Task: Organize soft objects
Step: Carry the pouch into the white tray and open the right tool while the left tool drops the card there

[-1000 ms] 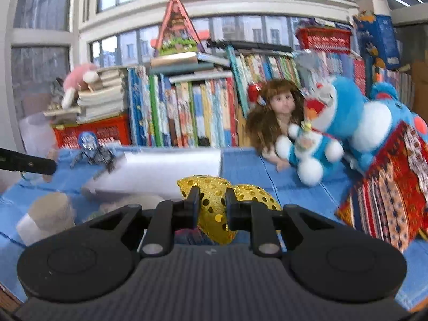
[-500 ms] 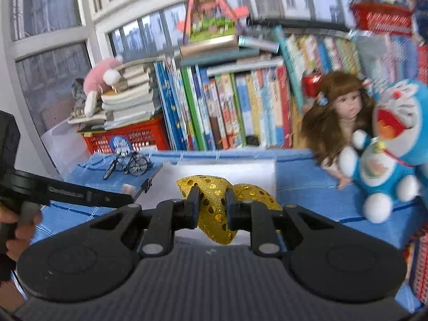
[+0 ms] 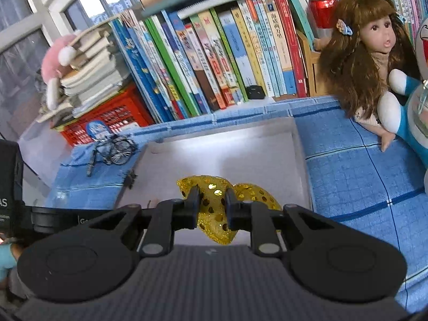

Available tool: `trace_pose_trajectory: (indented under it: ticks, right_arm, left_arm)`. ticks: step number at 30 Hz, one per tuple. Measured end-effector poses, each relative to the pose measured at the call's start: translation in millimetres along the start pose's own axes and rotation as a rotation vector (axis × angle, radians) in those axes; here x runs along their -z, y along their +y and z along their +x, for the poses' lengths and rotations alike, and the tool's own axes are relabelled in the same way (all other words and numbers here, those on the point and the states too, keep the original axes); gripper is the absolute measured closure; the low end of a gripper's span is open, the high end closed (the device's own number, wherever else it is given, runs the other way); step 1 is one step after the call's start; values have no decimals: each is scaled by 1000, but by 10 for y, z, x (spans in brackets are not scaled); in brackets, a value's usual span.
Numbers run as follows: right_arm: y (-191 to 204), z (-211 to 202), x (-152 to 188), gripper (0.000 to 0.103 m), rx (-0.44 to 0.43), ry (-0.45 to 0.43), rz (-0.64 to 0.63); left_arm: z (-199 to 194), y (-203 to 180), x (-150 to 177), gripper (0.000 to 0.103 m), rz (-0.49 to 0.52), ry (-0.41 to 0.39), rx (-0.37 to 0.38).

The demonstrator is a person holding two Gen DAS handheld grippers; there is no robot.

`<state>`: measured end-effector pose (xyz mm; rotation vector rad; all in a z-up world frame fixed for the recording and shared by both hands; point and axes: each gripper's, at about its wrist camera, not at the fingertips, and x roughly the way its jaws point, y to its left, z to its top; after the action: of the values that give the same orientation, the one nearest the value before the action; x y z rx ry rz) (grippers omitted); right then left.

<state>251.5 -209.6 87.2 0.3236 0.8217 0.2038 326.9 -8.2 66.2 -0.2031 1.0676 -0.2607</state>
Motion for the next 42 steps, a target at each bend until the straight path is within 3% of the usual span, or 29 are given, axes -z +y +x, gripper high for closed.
trace_pose_trajectory:
  ticks: [14,17,20,22,23,25,30,42]
  right_arm:
    - [-86,381,116,76,-10,119,21]
    - [-99,427,140,69,-16,139,32]
    - [-69,374,136,64,-23,122,21]
    - [-46,337,129,49,-31,117,20]
    - [-37,313,125,47,-33,111,17]
    - [-4,260,118,46,-31,99,5]
    - [105,55,124,41,-16,53,-42]
    - [426,-635,318,28,4,-120,-207]
  left_arm:
    - [357,60,-44,81,-7,79,-71]
    - [359,31,-44,81,5,83,-67]
    - [325,4,-28,80,10,76,-66]
    - [281,-20,-14,79,17,65,-69]
    - [246,-35,-4,75,20,59,-70]
    - [166,-73,21,67,33,44,-70]
    - [-124,-190,114,58,82,-13,-81]
    - [-941,-438,497,47,188,-187,-105]
